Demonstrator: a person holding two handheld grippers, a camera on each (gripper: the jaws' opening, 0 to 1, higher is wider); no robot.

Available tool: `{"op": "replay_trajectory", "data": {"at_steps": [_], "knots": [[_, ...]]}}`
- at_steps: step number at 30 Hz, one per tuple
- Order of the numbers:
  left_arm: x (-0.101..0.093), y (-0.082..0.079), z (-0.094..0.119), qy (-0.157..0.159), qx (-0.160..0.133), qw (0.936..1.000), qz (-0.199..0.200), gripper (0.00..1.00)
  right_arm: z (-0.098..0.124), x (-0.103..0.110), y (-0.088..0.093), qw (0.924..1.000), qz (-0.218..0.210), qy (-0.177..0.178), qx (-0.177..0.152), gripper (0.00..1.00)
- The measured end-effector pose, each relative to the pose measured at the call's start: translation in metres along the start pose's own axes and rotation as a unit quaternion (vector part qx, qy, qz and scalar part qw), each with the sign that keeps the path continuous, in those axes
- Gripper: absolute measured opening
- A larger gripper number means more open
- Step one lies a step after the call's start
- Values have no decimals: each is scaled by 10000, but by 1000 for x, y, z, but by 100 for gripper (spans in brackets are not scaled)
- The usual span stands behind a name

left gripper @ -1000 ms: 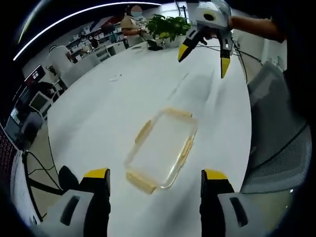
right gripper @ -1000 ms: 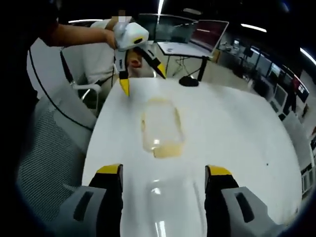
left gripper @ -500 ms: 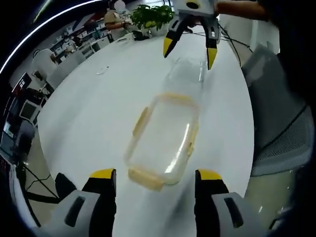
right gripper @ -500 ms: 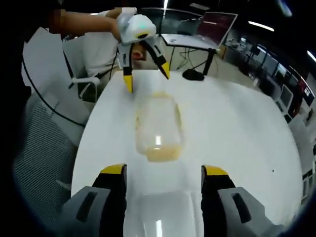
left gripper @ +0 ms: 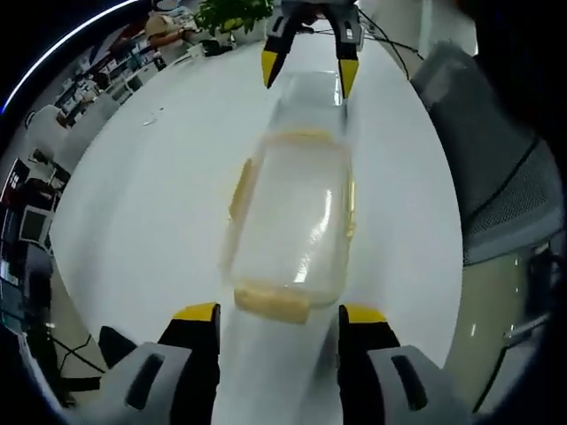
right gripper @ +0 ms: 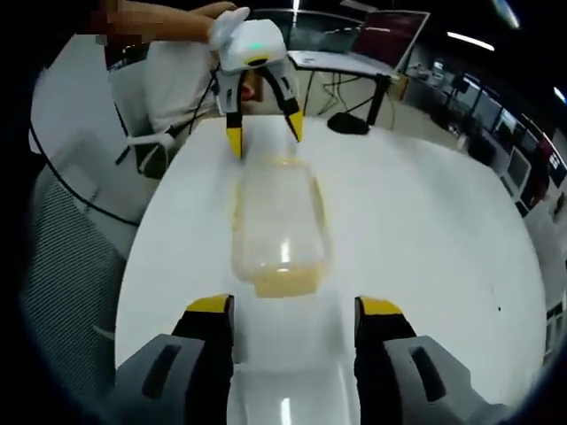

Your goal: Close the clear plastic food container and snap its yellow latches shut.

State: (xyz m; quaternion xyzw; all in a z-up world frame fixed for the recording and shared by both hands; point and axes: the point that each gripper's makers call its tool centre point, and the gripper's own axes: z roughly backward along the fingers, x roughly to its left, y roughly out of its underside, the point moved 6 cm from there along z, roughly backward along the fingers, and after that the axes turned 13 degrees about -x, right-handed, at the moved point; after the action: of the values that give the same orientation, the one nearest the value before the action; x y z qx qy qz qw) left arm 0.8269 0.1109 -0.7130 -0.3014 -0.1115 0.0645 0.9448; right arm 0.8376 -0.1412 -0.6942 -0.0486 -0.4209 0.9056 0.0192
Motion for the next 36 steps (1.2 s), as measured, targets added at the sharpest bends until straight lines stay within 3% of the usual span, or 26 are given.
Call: {"op": "replay_trajectory", "data": {"at_steps": [14,30,36], "knots": [[6,7,-16,418,327,9964,-663,33,-25,3,2,9997,0,-169,162,43],[10,1,-21,788,221,9948,-612,34,-51,2,13,9967,256,-413,655,38],[11,-2,-25,857,203,9947,-538,34,-51,4,12,9967,153,-500,620,38]]}}
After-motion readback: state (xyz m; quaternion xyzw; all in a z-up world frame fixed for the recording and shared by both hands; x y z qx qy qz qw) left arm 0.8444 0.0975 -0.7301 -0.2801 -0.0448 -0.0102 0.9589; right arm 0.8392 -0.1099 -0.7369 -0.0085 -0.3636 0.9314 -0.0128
